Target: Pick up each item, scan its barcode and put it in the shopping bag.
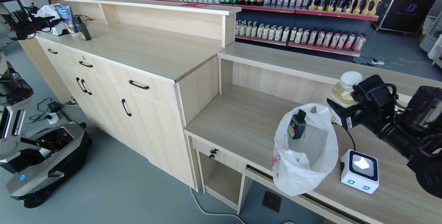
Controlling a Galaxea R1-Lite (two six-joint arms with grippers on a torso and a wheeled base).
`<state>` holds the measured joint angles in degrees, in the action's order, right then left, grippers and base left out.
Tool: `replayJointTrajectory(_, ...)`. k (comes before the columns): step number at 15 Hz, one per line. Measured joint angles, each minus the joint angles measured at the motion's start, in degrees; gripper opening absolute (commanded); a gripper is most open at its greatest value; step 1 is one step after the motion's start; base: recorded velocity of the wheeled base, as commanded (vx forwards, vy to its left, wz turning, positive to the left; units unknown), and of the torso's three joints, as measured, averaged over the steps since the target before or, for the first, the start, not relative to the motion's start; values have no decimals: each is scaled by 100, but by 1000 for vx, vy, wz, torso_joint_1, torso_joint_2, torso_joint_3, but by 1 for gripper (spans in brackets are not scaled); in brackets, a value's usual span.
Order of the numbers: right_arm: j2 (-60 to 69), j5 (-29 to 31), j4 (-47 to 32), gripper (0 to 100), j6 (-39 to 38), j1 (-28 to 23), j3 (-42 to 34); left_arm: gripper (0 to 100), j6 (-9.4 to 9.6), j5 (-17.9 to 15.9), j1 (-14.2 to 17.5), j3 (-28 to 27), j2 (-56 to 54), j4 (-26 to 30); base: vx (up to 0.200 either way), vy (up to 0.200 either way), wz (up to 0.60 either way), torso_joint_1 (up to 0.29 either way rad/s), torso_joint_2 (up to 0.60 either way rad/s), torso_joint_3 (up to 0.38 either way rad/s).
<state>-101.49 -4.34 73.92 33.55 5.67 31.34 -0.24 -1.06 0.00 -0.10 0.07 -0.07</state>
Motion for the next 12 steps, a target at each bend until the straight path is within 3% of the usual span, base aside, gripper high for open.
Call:
replayJointTrajectory(6,-1375,-800,148,0,-618,-145,154,100,0,0,2,0,0,0,0,0,0,0,0,0)
replayJointTrajectory(12,-2348,-859,200,0,-747,-441,285,100,0,0,0,0,0,0,0,0,0,0,0,0)
